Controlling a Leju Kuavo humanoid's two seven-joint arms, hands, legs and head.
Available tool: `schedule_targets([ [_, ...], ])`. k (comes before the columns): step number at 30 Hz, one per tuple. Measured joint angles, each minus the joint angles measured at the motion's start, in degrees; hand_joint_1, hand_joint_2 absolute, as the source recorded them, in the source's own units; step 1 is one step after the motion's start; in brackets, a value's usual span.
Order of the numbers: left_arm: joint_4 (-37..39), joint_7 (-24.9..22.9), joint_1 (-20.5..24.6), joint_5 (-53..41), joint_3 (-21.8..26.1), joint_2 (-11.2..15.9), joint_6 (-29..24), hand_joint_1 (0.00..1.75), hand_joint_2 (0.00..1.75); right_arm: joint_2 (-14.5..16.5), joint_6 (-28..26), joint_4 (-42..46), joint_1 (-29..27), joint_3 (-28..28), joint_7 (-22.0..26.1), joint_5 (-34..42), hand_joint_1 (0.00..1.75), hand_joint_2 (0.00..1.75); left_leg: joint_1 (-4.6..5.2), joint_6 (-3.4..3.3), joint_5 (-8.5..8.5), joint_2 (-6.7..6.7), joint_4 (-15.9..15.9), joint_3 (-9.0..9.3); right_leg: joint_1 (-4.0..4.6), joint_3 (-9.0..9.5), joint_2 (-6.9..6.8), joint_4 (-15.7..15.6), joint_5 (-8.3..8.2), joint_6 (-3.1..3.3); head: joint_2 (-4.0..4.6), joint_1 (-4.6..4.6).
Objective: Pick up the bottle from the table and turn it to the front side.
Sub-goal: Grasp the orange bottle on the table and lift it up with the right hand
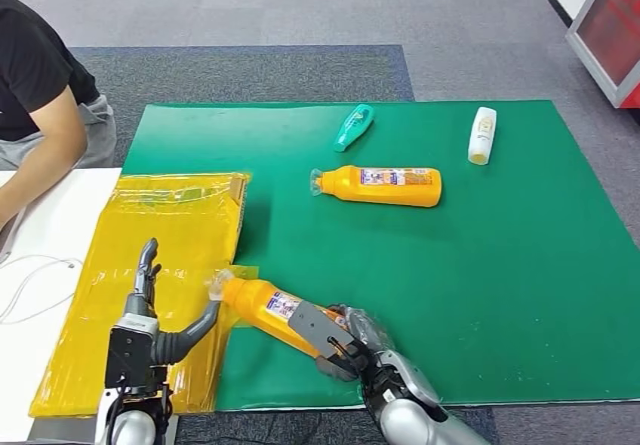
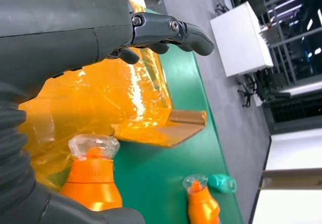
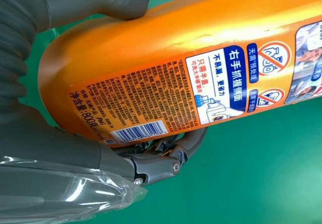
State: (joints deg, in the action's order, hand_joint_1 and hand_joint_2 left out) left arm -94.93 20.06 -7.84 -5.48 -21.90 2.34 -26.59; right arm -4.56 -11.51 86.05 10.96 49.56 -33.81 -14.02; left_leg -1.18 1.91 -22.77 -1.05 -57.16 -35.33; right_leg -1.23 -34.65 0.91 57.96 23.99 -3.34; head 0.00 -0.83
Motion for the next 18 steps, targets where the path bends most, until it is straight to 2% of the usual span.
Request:
schedule_targets([
  [8,-0.4,0.6,0.0,2.3,0.0,-0.1,-1.6,0.0,1.75,1.5,0.2,1.0,-1.4,-2.6,0.0,4.3,1.75,1.75,0.0,0.02,0.02,0.0,0.0,-0.02,0.0,-0.03,0.0,0.0,0.0,0.01,0.0,0.01],
  [18,-2.2,1.5,-0.4,4.7,-0.1,-0.1,-4.8,0.0,1.75,2.1,-8.7,1.4,-3.1,-5.6,0.0,6.3,1.75,1.75,0.0,0.01,0.01,0.0,0.0,-0.06,0.0,-0.05,-0.01,0.0,0.0,0.0,0.0,0.01],
])
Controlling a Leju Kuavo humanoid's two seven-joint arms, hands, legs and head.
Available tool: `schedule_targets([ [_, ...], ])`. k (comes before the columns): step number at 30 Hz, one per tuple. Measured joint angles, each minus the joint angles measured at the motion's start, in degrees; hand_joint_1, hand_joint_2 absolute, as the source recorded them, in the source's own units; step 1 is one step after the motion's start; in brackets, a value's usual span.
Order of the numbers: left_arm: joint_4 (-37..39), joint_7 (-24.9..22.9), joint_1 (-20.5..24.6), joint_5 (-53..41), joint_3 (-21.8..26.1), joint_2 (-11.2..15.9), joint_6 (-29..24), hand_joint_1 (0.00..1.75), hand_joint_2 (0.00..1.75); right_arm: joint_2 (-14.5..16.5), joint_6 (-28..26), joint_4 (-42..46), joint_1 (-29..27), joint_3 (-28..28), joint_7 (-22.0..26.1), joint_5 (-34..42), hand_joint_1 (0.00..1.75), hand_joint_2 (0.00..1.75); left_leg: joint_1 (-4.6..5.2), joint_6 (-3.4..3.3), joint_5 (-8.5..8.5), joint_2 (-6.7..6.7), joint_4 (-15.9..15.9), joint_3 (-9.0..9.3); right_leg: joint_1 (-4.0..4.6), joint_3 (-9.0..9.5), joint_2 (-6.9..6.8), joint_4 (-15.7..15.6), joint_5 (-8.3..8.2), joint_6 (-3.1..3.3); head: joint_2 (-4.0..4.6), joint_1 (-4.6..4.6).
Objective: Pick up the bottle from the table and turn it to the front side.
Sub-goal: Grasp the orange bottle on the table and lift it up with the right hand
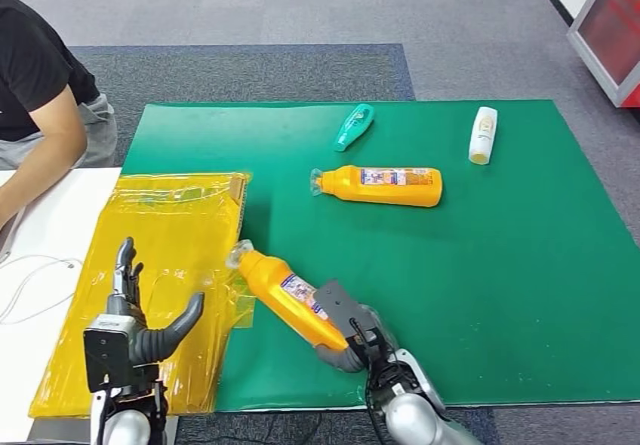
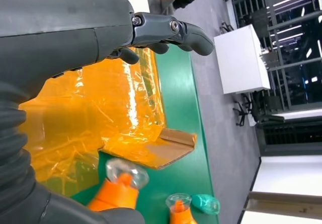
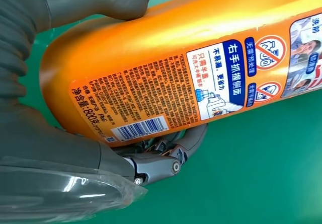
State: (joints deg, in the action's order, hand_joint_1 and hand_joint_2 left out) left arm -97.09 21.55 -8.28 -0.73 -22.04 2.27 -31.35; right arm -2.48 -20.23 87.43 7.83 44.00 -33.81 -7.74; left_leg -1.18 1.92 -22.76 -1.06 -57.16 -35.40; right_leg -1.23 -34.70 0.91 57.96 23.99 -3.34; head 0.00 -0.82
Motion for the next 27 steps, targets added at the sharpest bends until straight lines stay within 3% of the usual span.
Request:
schedule_targets([
  [12,-2.1,0.0,-0.7,2.2,-0.4,0.3,-1.0,0.0,1.75,0.7,-2.8,0.9,-0.8,-3.6,0.0,5.1,1.75,1.75,0.0,0.0,0.0,0.0,0.0,0.0,0.0,-0.02,0.0,0.0,0.0,0.0,0.0,0.0],
  [21,-2.2,-1.5,1.1,20.6,-0.7,0.0,4.2,0.0,1.75,2.7,4.3,6.2,0.9,-4.6,0.0,16.9,1.75,1.75,0.0,0.01,0.02,0.01,0.0,-0.01,0.0,-0.05,0.01,0.0,-0.02,0.01,0.0,0.0],
  [27,-1.1,-2.4,3.8,28.7,-1.6,-0.4,5.5,0.0,1.75,3.2,4.9,13.5,3.6,-3.0,0.0,18.6,1.75,1.75,0.0,0.01,0.03,0.02,0.0,-0.02,0.0,-0.06,0.01,0.0,-0.03,0.02,0.0,-0.01],
])
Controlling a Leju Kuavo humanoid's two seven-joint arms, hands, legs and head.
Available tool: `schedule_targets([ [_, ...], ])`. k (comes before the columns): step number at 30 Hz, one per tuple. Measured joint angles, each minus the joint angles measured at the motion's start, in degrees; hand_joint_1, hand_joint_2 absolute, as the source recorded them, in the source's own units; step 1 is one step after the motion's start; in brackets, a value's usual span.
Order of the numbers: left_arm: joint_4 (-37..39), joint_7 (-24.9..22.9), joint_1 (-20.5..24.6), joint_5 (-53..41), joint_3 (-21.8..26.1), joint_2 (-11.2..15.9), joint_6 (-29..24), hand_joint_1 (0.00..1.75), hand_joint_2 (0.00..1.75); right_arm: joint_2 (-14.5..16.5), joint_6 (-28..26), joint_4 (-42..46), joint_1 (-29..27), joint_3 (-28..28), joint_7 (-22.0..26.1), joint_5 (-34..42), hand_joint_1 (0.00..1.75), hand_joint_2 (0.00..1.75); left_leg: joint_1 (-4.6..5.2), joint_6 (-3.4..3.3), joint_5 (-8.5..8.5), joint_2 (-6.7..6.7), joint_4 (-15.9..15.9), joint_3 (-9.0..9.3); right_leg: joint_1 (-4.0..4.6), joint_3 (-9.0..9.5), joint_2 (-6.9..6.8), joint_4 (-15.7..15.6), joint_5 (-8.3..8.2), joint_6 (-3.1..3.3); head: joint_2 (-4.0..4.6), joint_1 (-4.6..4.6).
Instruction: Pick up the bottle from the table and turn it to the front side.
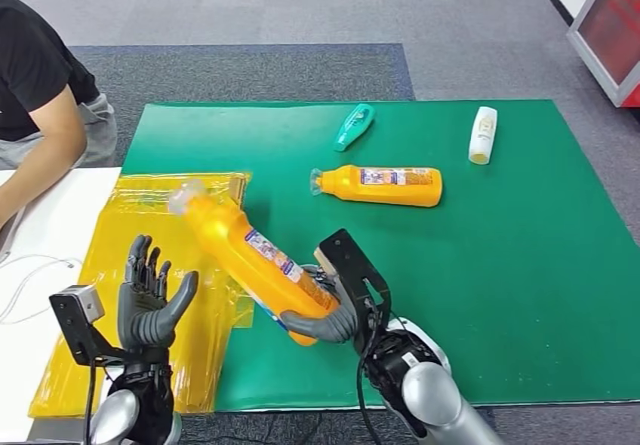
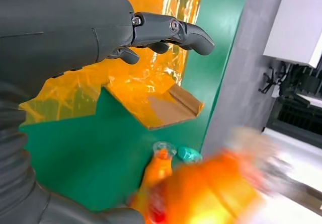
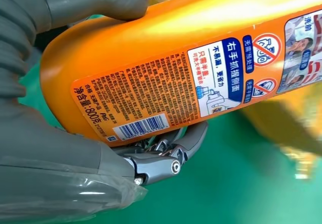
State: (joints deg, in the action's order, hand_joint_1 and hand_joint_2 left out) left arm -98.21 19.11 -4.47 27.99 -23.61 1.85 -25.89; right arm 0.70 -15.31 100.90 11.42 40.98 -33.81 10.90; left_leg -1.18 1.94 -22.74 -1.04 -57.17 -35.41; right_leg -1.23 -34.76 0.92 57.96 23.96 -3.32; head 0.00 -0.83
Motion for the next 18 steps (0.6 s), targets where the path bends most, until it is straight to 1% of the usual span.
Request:
schedule_targets([
  [5,1.5,0.1,1.9,0.8,-1.6,0.0,0.2,0.0,1.75,0.0,0.5,3.3,1.7,1.4,0.0,0.6,1.75,1.75,0.0,0.0,0.0,0.0,0.0,0.0,0.0,-0.01,0.01,0.0,0.0,0.0,0.0,0.01],
  [11,3.2,0.4,4.2,0.8,-3.2,-0.1,0.3,0.0,1.75,0.0,2.3,3.5,2.6,3.1,0.0,2.3,1.75,1.75,0.0,0.0,0.0,0.01,0.0,0.0,0.0,-0.03,0.01,0.0,0.0,0.0,0.0,0.01],
  [18,4.1,0.3,7.0,1.5,-4.8,-0.5,2.0,0.0,1.75,0.0,2.6,3.5,3.4,4.1,0.0,2.1,1.75,1.75,0.0,0.0,0.0,0.02,0.0,0.0,0.0,-0.02,0.01,0.0,0.0,0.0,0.0,0.01],
])
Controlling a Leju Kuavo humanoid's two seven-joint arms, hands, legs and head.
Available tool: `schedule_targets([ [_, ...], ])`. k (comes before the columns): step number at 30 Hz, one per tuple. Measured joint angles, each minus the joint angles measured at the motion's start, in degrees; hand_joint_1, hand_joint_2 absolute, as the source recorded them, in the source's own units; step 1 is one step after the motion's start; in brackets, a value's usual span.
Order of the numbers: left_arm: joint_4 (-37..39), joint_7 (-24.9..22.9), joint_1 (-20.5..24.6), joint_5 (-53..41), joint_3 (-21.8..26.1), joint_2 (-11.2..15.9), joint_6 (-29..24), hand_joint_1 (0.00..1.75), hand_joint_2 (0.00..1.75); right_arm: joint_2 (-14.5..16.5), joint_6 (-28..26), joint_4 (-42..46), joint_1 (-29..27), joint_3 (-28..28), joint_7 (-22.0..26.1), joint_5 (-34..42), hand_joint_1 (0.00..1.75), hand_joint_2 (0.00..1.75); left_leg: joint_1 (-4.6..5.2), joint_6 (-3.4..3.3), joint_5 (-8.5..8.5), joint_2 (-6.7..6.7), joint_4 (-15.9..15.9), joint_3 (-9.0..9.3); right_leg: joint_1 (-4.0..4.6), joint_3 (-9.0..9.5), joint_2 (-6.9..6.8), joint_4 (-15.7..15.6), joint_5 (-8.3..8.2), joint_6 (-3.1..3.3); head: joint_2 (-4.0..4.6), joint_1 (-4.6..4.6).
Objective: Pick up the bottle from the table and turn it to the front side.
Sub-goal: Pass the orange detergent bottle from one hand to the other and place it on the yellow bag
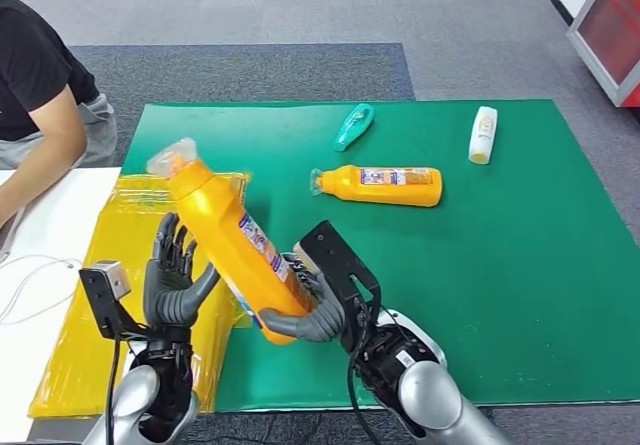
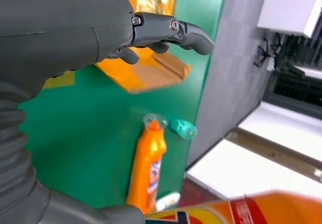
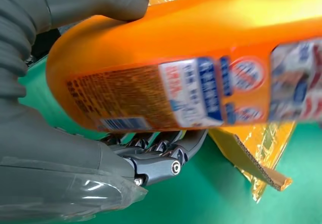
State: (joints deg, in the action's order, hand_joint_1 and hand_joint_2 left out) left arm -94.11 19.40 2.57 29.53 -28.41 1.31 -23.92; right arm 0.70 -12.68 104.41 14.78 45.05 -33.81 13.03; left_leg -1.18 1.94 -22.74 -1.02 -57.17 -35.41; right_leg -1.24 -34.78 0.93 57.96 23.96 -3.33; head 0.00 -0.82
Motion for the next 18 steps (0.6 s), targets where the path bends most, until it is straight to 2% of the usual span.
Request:
schedule_targets([
  [10,-0.2,-5.1,3.9,9.1,-1.6,-1.4,5.0,0.0,1.75,0.0,-0.5,-0.6,0.7,1.6,0.0,0.4,1.75,1.75,0.0,0.0,0.0,0.0,0.0,0.0,0.0,0.0,0.0,0.0,0.0,0.0,0.0,0.0],
  [18,-2.1,-4.0,5.1,6.8,-4.0,-0.8,5.7,0.0,1.75,0.0,-2.6,-0.6,0.9,1.6,0.0,-0.3,1.75,1.75,0.0,0.0,0.0,0.0,0.0,0.0,0.0,0.0,0.01,0.0,0.0,0.0,0.0,0.0],
])
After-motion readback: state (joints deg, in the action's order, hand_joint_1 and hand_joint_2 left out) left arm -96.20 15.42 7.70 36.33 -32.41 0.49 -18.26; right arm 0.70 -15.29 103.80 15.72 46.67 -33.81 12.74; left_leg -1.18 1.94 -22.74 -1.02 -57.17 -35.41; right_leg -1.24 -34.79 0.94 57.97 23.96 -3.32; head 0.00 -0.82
